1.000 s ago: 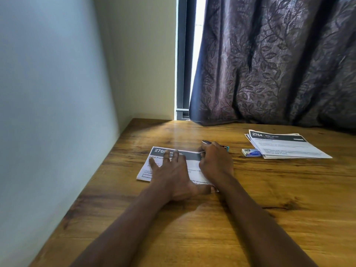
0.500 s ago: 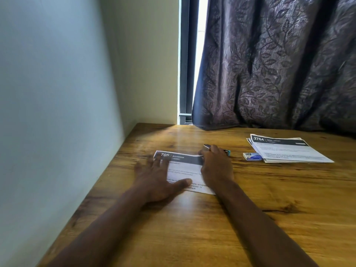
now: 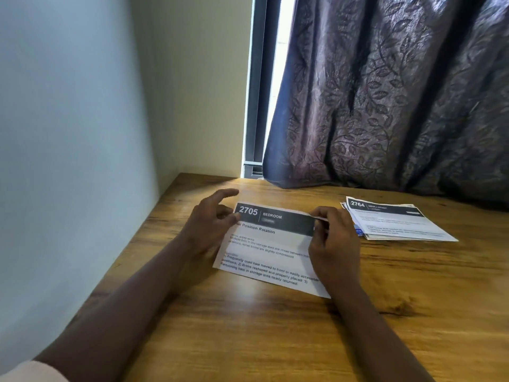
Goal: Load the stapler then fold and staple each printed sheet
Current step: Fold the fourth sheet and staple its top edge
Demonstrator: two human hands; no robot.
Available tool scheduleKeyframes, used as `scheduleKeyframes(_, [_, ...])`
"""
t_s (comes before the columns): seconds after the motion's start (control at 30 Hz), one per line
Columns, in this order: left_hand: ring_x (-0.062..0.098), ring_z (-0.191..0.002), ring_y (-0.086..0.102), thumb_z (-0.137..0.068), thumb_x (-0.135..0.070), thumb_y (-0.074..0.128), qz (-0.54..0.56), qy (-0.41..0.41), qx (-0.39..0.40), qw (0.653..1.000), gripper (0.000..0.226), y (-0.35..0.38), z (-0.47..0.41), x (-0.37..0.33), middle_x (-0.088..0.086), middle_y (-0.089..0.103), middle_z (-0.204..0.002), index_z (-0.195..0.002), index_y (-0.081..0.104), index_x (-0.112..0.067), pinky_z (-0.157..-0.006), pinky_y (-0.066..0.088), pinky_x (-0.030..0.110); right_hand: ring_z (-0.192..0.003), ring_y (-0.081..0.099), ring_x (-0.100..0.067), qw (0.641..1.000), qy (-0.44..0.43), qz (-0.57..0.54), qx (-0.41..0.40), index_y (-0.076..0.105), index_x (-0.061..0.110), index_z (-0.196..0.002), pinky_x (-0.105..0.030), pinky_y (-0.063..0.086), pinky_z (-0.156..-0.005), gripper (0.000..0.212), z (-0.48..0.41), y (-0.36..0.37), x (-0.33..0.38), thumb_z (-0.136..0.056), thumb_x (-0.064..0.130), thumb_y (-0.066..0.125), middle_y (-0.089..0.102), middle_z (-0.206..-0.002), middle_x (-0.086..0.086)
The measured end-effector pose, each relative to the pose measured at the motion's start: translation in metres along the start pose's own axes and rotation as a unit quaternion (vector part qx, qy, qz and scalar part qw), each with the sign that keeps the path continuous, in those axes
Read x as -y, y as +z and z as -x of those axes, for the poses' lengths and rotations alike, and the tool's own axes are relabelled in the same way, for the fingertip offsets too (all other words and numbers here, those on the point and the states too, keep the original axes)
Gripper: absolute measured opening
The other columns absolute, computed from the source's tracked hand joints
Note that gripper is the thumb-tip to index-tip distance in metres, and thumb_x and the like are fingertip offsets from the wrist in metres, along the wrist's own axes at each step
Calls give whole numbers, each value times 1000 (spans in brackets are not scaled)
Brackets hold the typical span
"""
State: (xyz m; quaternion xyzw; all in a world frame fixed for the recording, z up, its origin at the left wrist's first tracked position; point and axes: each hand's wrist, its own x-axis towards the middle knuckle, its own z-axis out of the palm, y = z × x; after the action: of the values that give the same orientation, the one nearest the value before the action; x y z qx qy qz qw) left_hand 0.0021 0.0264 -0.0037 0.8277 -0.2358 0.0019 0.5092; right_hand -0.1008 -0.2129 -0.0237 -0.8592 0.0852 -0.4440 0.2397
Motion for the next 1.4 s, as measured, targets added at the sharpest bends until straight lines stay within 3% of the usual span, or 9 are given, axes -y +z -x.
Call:
scheduleKeyframes(0.1, [15, -101, 75, -94, -16, 71, -15, 40, 0, 999, 45, 14, -4, 1, 1, 77, -112, -134, 59, -32, -85, 64, 42, -115, 54, -28, 990, -21, 138, -2, 59, 20, -125, -48, 38, -99, 37, 0, 2, 5, -90, 31, 54, 59, -122, -6])
scheduleKeyframes(0.23, [8, -94, 75, -92, -18, 75, -25, 85, -9, 996, 43, 24, -1, 0, -6, 78, -107, -131, 64, -34, -80, 64, 33, -123, 53, -25, 990, -88, 94, 57, 54, 21, -135, -52, 35, -110, 43, 6, 8, 15, -96, 39, 53, 60, -130, -4])
scheduleKeyframes(0.5, [5, -91, 76, -91, -8, 75, 34, 113, 2, 993, 36, 49, 15, -22, -1, 79, -104, -124, 68, -20, -69, 64, 24, -108, 50, -12, 980, -84, 51, 172, 54, 26, -128, -37, 48, -94, 31, 10, -7, -10, -102, 42, 48, 53, -119, 4])
scheduleKeyframes(0.67, [0, -96, 75, -90, -6, 74, 33, 141, 12, 989, 38, 64, 18, -33, -15, 75, -106, -118, 68, -32, -73, 62, 21, -108, 54, -15, 974, -70, 47, 210, 54, 27, -124, -39, 48, -96, 33, 10, -17, -9, -101, 48, 42, 60, -120, 3])
scheduleKeyframes(0.83, [1, -91, 75, -93, -17, 73, -57, 169, 9, 984, 31, 56, 6, -28, -8, 77, -105, -123, 69, -20, -75, 62, 22, -106, 55, -14, 967, -87, 28, 236, 58, 25, -116, -37, 44, -99, 19, 11, -22, -7, -103, 34, 47, 64, -113, 3])
scheduleKeyframes(0.97, [-3, -103, 69, -92, -3, 69, -130, 216, -6, 968, 34, 62, -24, -24, -9, 76, -113, -122, 71, -20, -83, 55, 10, -107, 55, -15, 968, -92, 27, 234, 58, 24, -115, -36, 45, -98, 18, 10, -20, -9, -103, 32, 48, 64, -114, 2])
scheduleKeyframes(1.1, [-3, -114, 61, -88, -9, 76, -189, 206, 51, 959, 50, 79, -61, -35, -16, 68, -130, -131, 66, -32, -91, 53, 20, -111, 55, -16, 969, -92, 22, 229, 58, 24, -122, -36, 43, -101, 24, 10, -17, -11, -103, 31, 47, 65, -120, 2])
scheduleKeyframes(1.23, [11, -130, 54, -89, -16, 76, -283, 187, 138, 930, 50, 90, -90, -50, -10, 64, -140, -135, 65, -32, -102, 36, 22, -110, 57, -16, 968, -98, 43, 229, 57, 24, -126, -36, 43, -101, 26, 8, -14, -11, -104, 31, 46, 67, -120, 4])
scheduleKeyframes(1.4, [12, -103, 65, -88, -20, 77, -307, 182, 182, 916, 35, 97, -94, -52, -6, 75, -119, -123, 74, -27, -87, 45, 25, -114, 55, -17, 965, -105, 48, 236, 55, 26, -132, -33, 39, -101, 29, 6, -14, -9, -104, 27, 45, 66, -122, 3])
